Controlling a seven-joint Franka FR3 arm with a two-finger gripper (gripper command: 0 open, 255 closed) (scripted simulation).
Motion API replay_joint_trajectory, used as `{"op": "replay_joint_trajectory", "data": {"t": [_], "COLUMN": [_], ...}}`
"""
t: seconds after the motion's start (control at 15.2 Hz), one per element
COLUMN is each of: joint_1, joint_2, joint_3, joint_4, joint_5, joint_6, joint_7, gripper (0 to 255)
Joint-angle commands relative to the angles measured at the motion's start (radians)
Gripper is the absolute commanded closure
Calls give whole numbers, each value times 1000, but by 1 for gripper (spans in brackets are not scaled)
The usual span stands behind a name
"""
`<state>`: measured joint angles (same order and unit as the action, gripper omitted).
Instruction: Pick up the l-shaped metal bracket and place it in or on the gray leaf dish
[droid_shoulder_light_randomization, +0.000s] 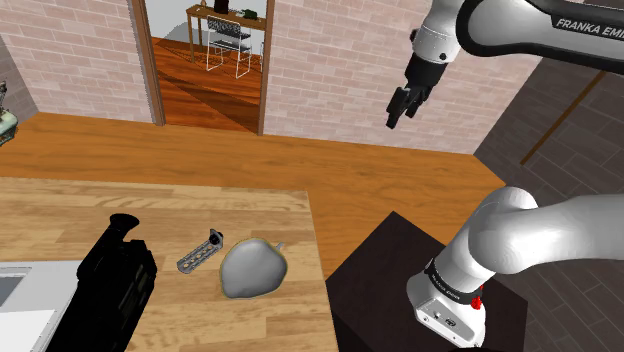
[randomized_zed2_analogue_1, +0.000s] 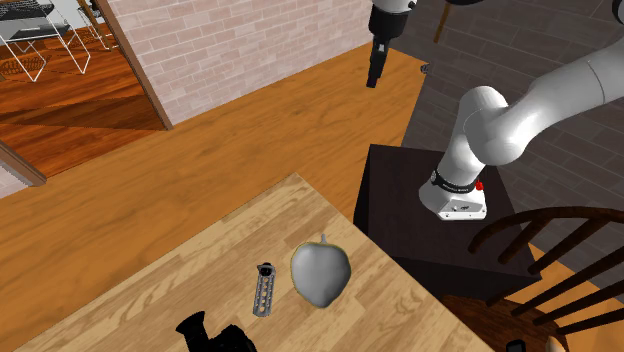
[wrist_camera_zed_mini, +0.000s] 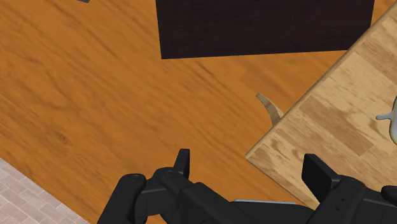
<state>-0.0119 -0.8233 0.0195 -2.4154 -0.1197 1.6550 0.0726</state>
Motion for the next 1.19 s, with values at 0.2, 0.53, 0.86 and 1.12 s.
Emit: {"op": "replay_joint_trajectory", "data": {"t": [0.2,0.53,0.86,1.12], "joint_1": [11,29,43,44], "joint_2": [23,95,209,327], "joint_3": [54,148,243,319], "joint_4": [-45,-92,-103,-85], "joint_5": [44,116,174,202], "joint_6": [55,159,274,368], "joint_7": [91,241,389,509], "gripper": [0,0,0,0]}}
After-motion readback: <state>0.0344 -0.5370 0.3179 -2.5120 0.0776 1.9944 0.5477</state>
